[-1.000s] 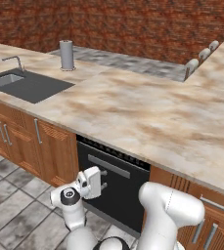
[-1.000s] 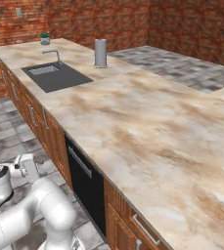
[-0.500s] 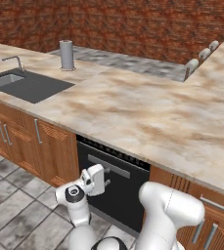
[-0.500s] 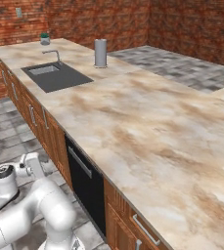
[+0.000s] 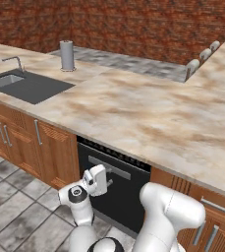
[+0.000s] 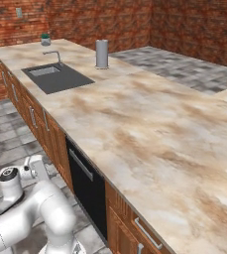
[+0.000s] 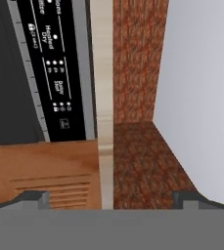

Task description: Open the dishwasher door and pull out the top rack.

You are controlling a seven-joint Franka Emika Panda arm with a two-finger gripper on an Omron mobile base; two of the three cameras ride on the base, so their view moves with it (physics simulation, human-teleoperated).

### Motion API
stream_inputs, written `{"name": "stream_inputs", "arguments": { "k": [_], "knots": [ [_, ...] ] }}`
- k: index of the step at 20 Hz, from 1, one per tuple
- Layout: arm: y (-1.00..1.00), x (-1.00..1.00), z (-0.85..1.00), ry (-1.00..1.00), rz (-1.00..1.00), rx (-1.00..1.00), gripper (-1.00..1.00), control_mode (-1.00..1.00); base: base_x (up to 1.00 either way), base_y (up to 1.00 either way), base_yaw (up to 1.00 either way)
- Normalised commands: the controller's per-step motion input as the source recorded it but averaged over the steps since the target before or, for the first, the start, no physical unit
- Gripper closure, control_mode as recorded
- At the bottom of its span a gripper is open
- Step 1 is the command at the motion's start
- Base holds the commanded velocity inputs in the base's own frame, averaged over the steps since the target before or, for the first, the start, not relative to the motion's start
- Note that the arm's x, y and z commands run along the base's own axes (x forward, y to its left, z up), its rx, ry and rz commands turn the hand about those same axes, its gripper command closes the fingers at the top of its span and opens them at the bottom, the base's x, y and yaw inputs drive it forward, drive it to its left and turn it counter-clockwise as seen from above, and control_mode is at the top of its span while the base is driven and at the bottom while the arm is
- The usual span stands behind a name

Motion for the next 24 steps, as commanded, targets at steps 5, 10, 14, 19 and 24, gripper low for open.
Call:
{"name": "stream_inputs", "arguments": {
  "k": [5, 10, 14, 19, 24],
  "knots": [
    [-0.06, 0.15, -0.13, 0.0, 0.0, -0.02, -1.0, -1.0, 0.0, 0.0, 0.0],
    [-0.07, 0.18, -0.11, 0.0, 0.0, -0.02, -1.0, -1.0, 0.0, 0.0, 0.0],
    [-0.08, 0.21, -0.07, 0.0, 0.0, -0.01, -1.0, -1.0, 0.0, 0.0, 0.0],
    [-0.09, 0.27, -0.09, 0.0, 0.0, 0.0, -1.0, -1.0, 0.0, 0.0, 0.0],
    [-0.05, 0.25, -0.13, 0.0, 0.0, 0.0, -1.0, -1.0, 0.0, 0.0, 0.0]
  ]
}}
